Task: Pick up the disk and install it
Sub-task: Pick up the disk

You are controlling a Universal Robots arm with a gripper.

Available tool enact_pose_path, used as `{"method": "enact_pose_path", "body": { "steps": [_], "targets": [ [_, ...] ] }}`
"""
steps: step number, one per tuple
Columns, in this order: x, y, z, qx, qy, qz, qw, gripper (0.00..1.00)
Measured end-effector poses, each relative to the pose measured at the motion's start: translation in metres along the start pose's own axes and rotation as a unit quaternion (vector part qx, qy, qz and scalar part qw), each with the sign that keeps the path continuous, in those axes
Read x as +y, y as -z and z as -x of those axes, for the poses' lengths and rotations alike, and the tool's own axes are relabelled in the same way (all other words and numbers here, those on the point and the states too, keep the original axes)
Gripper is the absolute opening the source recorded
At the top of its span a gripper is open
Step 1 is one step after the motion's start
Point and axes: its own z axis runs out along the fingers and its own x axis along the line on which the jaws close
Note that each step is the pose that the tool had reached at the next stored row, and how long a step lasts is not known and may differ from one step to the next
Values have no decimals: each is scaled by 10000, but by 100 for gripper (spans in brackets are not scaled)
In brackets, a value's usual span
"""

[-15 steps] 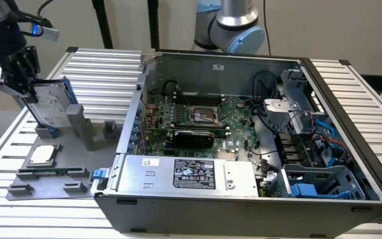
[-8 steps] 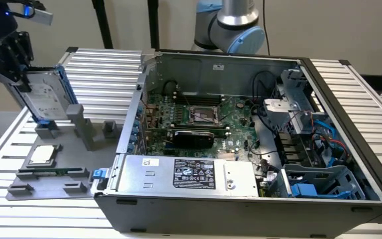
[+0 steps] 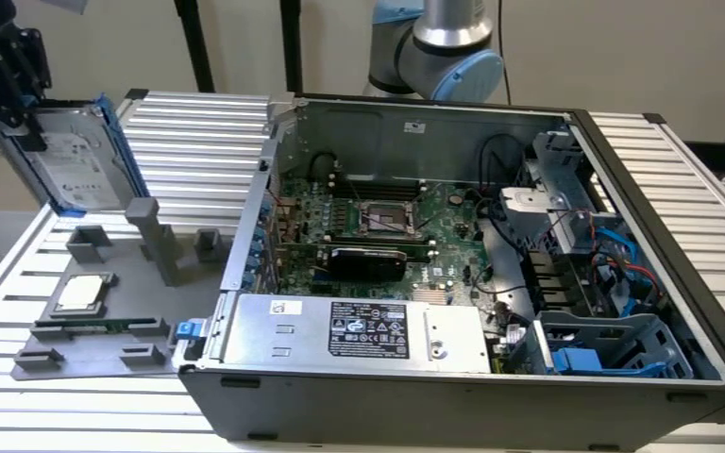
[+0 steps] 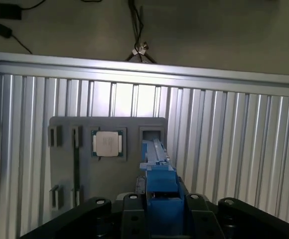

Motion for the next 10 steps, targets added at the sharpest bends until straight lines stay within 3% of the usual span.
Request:
{"method": "enact_pose_path", "body": {
  "steps": [4,10],
  "targets": [
    [-112,148,-6,-4,-1,-2,10000,0],
    [-378,348,-23,-26,-1,-2,10000,0]
  ]
}}
